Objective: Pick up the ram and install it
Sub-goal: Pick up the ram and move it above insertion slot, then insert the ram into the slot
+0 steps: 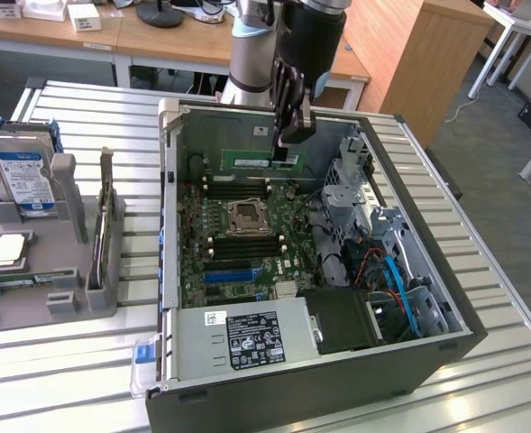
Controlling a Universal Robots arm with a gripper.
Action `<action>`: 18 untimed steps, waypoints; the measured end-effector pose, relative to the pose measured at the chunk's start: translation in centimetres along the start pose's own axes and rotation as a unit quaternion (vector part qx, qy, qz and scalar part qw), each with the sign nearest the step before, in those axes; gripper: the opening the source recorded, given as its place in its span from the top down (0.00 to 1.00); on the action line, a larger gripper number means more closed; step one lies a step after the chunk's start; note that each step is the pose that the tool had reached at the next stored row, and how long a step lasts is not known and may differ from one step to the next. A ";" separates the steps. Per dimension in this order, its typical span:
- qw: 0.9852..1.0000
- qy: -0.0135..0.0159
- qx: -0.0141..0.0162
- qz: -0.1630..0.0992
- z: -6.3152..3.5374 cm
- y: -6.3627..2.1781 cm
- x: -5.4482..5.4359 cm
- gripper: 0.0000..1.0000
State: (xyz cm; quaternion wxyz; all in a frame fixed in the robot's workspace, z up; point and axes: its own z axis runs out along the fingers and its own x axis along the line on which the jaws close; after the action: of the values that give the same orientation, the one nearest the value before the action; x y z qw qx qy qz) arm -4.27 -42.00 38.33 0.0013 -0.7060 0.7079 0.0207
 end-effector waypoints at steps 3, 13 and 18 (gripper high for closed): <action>1.000 0.000 0.000 0.000 0.55 -0.01 0.0 0.88; 1.000 0.000 0.000 0.000 1.37 -0.04 0.0 0.88; 1.000 0.000 0.000 0.000 1.39 -0.04 0.0 0.88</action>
State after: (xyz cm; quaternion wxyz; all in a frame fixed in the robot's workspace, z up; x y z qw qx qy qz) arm -4.27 -41.99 36.93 0.0013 -0.7060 0.7079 0.0207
